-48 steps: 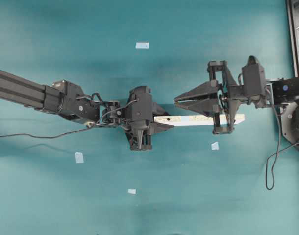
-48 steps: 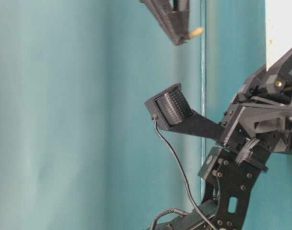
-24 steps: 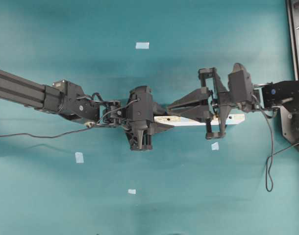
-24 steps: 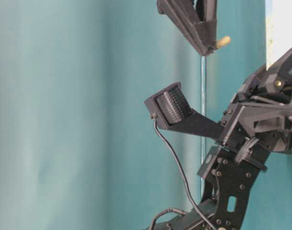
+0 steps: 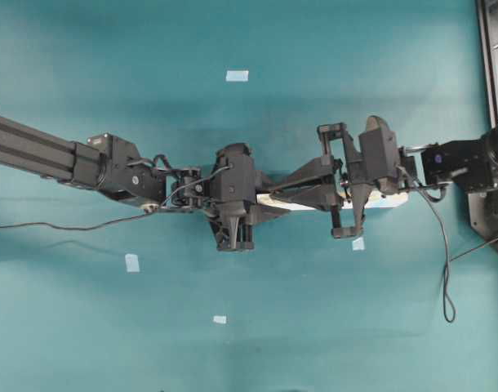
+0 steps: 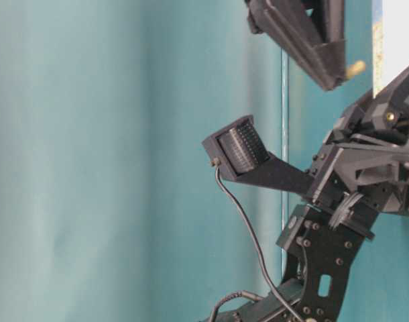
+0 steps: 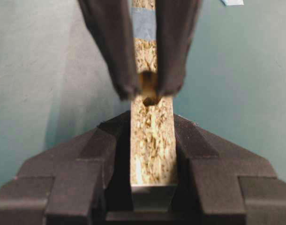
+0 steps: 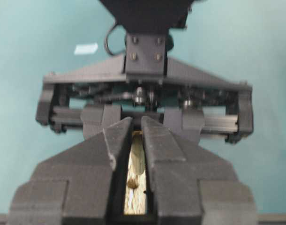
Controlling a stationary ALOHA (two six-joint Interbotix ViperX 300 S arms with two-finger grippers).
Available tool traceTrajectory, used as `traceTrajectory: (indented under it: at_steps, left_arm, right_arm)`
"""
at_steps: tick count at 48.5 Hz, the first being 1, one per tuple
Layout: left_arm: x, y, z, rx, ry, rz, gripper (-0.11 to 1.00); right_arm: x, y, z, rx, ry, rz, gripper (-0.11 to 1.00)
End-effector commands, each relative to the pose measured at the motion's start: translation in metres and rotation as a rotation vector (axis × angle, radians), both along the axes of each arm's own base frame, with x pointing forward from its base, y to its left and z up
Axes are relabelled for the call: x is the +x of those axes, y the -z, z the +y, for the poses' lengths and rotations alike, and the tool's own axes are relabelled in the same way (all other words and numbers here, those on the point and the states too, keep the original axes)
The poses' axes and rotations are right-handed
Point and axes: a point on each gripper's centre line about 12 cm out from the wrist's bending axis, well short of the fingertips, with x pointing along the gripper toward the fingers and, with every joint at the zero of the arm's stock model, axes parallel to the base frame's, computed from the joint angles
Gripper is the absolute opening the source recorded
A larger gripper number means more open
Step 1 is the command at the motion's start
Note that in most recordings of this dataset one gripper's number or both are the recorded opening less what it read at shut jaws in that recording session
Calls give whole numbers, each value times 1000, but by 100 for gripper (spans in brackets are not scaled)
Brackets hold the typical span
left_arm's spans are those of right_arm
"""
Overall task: Move the wooden board into place and insert the rod into its hole.
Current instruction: 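Align the held dowel above the strip's hole with the right gripper, then lower the right gripper to push the dowel down into the hole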
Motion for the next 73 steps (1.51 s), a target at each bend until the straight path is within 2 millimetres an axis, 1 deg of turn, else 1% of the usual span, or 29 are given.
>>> traceTrajectory:
  at_steps: [1,9,23,34,46,52,60,73]
  left_arm:
    - [-1,3,-8,-1,18,21,23]
    - [-1,3,-8,-1,18,21,23]
    - [-1,3,-8,-1,18,21,23]
    - [0,1,-8,-1,18,18,23]
    - [0,1,-8,-1,18,17,23]
    - [0,1,-8,-1,18,15,23]
    - [0,2,-9,-3,19,24,23]
    - [-1,2,-9,-3,20,34,23]
  right_arm:
    - [3,-3,1,-1,-2,-17,10]
    - [2,1,1,0,-1,-3,10]
    - [4,0,1,0,-4,-5,10]
    - [2,3,6,-2,-16,15,10]
    - [2,4,5,-1,-12,19,10]
    - [-1,8,5,-3,-12,47,10]
    - [-9,13,5,2,-5,76,10]
    - [-18,13,5,8,8,89,10]
